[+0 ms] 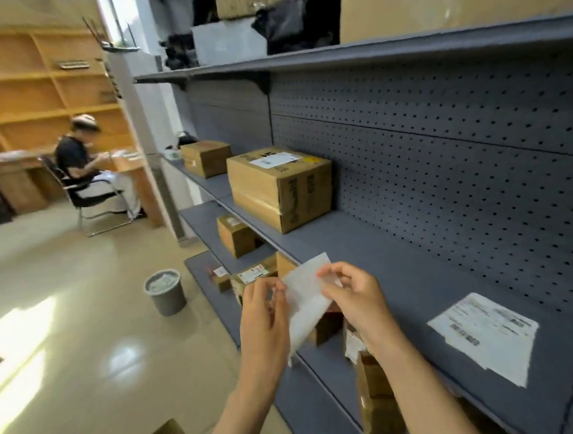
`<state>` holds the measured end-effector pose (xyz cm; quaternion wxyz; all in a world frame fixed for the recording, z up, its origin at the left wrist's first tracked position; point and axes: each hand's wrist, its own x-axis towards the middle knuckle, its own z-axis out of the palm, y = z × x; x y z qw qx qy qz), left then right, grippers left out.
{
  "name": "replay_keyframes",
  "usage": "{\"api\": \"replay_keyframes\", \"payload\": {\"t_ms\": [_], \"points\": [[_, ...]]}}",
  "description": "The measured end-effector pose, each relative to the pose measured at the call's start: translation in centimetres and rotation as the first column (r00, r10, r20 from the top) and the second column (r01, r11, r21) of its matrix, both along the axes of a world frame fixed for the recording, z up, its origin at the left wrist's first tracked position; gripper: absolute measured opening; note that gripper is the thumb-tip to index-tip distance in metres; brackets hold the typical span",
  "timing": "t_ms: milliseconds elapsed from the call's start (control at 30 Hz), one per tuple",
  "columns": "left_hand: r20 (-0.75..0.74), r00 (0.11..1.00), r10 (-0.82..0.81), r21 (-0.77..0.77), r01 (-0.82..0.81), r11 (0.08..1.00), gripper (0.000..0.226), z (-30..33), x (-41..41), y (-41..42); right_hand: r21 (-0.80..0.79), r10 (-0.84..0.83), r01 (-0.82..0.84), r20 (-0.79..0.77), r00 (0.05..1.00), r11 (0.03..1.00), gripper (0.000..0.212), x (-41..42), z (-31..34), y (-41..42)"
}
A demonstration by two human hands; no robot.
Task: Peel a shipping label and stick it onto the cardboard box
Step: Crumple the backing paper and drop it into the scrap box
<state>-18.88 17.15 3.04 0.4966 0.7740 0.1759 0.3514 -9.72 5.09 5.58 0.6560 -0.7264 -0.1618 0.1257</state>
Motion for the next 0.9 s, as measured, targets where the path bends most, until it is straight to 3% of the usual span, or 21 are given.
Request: {"api": "replay_keyframes", "payload": {"t_ms": [100, 200, 367, 500, 667, 900], "points": [[-0.030, 0.999, 0.018, -0.083, -0.020, 0.996, 0.016, -0.6, -3.3, 2.9, 0.025, 0.067, -0.067, 0.009, 0.998, 0.997, 0.033, -1.9, -0.2, 3.8], [-0.032, 0.998, 0.051, -0.261, -0.057, 0.964, 0.023, -0.9, -6.6, 6.3, 0.028, 0.149, -0.150, 0.034, 0.988, 0.988, 0.032, -4.1, -0.5, 7.9], [0.002, 0.988, 0.152, -0.552, -0.125, 0.824, 0.019, -1.1, -11.1, 12.4, 0.063, 0.266, -0.269, 0.052, 0.963, 0.961, 0.029, -7.8, -0.2, 14.2], [0.000, 0.970, 0.243, -0.557, -0.201, 0.805, 0.015, -1.5, -14.8, 17.9, 0.043, 0.337, -0.339, 0.048, 0.940, 0.940, 0.017, -10.6, -0.7, 20.1], [0.019, 0.925, 0.380, -0.534, -0.312, 0.786, 0.014, -1.7, -19.4, 24.6, -0.018, 0.446, -0.447, -0.026, 0.895, 0.895, 0.015, -14.4, -1.9, 27.7], [-0.052, 0.903, 0.426, -0.452, -0.402, 0.796, 0.020, -4.6, -24.9, 31.1, -0.132, 0.547, -0.540, 0.021, 0.837, 0.831, 0.022, -18.0, -4.1, 34.3]]}}
